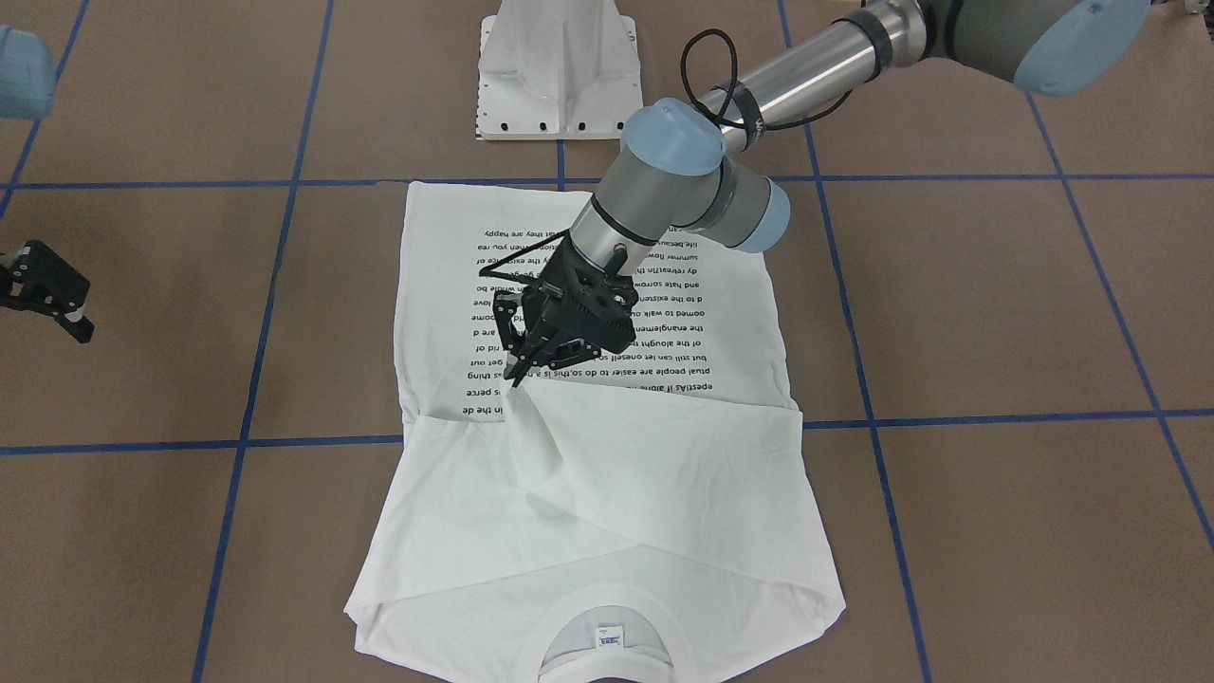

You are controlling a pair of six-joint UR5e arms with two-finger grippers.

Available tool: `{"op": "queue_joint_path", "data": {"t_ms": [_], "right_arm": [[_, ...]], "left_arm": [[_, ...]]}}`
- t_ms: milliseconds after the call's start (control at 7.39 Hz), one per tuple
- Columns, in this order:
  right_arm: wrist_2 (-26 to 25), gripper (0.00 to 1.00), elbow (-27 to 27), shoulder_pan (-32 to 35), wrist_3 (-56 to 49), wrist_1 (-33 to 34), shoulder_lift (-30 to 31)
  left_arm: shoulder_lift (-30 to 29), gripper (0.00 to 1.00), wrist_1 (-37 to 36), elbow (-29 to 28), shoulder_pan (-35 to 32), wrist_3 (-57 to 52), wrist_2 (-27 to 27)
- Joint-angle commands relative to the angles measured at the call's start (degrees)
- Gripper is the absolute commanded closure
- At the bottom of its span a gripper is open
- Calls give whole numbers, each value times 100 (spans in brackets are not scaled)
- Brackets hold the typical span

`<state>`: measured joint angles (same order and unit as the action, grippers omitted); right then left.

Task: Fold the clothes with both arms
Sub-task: 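Fold the held sleeve across the chest with the left gripper and release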

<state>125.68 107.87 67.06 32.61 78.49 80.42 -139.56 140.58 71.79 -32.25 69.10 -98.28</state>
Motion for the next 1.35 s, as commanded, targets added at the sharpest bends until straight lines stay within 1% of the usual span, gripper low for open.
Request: {"op": "queue_joint_path", "data": {"t_ms": [0, 135, 271, 406, 541, 676, 812, 947, 1082, 1217], "right_arm": [[0, 0, 5, -9, 17, 0, 0], [0, 0, -3, -9, 78, 0, -9], [-9, 0, -3, -35, 279, -9, -87], [-26, 0, 14, -174, 603, -17, -192], [-131, 0, 6, -411, 998, 52, -498], [-619, 0, -90, -918, 1567, 61, -832], [-1068, 0, -448, -1340, 2060, 149, -1348], [-1429, 0, -852, -1667, 2283, 567, -2006], [-1729, 0, -1273, -1931, 2529, 867, -2596], [-1984, 0, -1765, -2195, 2757, 1035, -3089]], "left_arm": [[-80, 77, 22, -104, 166, -10, 20], [-81, 1, 56, -95, 201, -19, 20], [-54, 0, -21, 26, 202, -106, 20], [-11, 0, -344, 236, 176, -629, -41], [7, 0, -1000, 526, -60, -1165, -251], [382, 0, -1241, 920, -384, -1536, -749], [846, 0, -1253, 1281, -822, -2053, -1267], [1243, 0, -1253, 1493, -1288, -2598, -1751], [1516, 0, -1253, 1574, -1701, -3186, -1999], [1745, 0, -1253, 1575, -2167, -3905, -2393]]}}
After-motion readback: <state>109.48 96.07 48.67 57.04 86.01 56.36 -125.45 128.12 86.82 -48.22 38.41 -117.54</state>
